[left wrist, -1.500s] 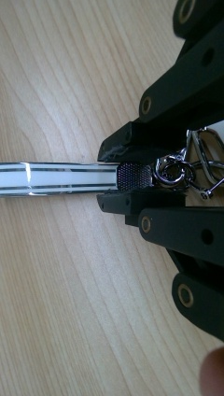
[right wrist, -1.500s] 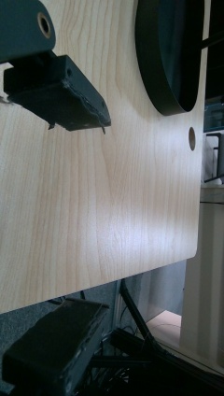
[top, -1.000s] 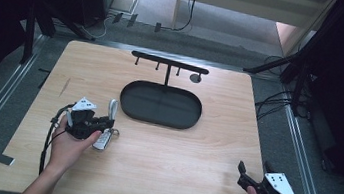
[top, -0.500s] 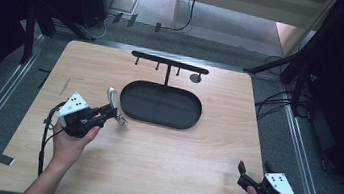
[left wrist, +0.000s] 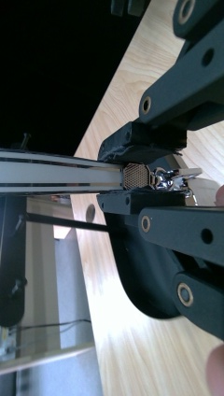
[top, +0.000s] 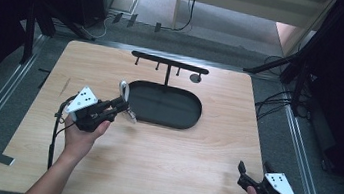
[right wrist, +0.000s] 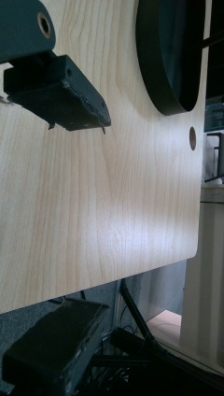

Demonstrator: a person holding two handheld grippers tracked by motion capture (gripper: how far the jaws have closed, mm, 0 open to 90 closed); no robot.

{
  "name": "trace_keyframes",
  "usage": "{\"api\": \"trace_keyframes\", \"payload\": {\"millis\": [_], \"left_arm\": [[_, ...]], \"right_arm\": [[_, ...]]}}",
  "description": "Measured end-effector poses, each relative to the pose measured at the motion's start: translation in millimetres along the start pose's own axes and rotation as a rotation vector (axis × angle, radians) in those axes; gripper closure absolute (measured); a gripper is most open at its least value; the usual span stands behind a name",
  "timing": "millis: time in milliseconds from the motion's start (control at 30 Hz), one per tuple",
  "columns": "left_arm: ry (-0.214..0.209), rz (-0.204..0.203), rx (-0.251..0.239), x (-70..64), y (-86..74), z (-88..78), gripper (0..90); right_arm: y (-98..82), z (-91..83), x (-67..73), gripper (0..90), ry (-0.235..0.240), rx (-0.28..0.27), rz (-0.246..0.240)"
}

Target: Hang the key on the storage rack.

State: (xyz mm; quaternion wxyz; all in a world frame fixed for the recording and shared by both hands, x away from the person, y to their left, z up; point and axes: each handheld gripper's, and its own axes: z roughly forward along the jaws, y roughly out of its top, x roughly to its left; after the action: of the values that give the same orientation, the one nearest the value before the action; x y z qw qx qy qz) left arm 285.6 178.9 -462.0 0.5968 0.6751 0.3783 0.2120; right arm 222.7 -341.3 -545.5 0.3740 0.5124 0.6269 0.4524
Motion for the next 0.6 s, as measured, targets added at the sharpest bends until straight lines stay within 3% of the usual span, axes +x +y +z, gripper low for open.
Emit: {"api": "trace_keyframes", "payload": {"millis": [367, 600], "left_arm": [[-0.039, 0.025, -0.022, 1.4, 10.5, 32.6, 75.5], [-0.116, 0.029, -0.021, 7.5, 16.2, 59.1, 75.4]], "right_arm": [[0.0, 0.0, -0.1, 9.6, 0.001, -0.001, 0.000], [0.0, 0.0, 0.0, 9.6, 0.001, 0.000, -0.001]]}}
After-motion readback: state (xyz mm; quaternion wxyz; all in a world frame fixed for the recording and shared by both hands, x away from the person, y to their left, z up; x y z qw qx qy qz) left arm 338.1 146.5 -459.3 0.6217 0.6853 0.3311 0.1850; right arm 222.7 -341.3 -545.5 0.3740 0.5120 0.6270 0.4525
